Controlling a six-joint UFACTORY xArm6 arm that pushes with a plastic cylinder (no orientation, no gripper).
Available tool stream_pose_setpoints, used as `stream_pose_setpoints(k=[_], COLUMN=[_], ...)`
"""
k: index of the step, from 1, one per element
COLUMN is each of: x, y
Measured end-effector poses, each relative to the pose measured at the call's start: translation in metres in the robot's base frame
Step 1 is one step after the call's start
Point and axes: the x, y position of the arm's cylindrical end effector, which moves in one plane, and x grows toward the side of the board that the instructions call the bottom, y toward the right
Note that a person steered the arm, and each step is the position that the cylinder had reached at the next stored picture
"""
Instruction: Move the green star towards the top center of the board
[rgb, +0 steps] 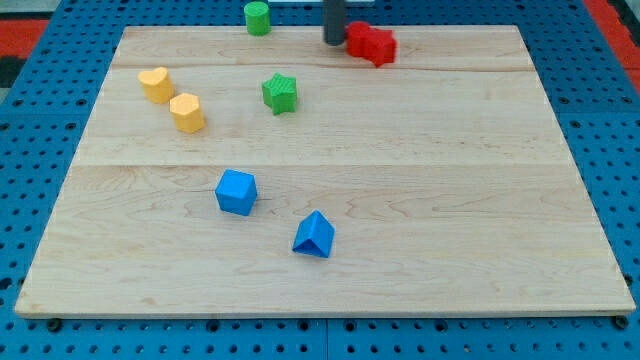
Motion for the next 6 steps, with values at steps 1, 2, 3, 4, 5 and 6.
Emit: stream_pose_setpoints(k=[1, 2, 3, 4, 5, 6], x=[0.064, 0.127, 0.138, 0.107, 0.074, 0.113], y=[0.0, -0.046, -0.098, -0.134, -0.134, -0.143])
